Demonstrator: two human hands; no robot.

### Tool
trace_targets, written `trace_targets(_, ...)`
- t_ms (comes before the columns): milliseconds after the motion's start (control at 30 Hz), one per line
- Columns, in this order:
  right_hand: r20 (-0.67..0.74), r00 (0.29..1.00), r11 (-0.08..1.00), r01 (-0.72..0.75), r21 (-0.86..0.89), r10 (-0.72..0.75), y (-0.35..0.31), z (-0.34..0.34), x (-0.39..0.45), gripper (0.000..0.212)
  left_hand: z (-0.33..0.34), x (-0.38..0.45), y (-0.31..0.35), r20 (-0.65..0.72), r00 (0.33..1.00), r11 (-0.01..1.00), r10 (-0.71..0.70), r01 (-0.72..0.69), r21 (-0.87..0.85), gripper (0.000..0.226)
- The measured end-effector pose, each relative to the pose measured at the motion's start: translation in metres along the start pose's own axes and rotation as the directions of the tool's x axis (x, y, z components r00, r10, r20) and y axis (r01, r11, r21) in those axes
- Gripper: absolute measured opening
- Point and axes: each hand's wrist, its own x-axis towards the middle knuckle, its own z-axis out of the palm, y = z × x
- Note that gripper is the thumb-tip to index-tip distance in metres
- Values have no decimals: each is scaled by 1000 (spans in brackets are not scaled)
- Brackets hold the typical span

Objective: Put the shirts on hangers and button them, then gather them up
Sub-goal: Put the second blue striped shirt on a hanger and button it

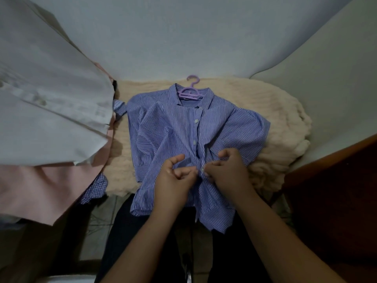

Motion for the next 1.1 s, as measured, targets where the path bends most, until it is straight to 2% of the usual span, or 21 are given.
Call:
trace_targets(233, 26, 997, 998, 67, -16, -67, 4, -3, 0, 35, -3, 3, -4, 56, 998, 998, 42, -44, 39, 32)
trace_targets(400, 108, 983, 988, 153, -10, -151, 7, -2, 0, 29, -5, 9, -8, 87, 994, 997, 73, -71, -31, 40)
trace_targets(467, 141, 974, 980, 188, -66, -178, 7, -2, 0, 26, -5, 11, -9, 92, 992, 996, 83, -79, -42, 39)
trace_targets(567, 153, 976, 975, 177, -136, -156, 7, -3, -1, 27, -4, 13, -9, 90, 992, 995, 89, -86, -42, 35)
trace_targets(733, 105, 985, 983, 147, -109, -136, 11, 1, 0, 18, -4, 13, -13, 79, 992, 995, 97, -98, 7, 29)
trace_targets(967, 118, 977, 953, 203, -225, -180, 11, 2, 2, 36, 0, 14, -17, 83, 992, 995, 98, -97, -14, 33)
trace_targets(1100, 132, 981, 950, 170, -264, -139, 12, 2, 5, 25, 2, 13, -19, 89, 991, 995, 104, -104, -8, 33)
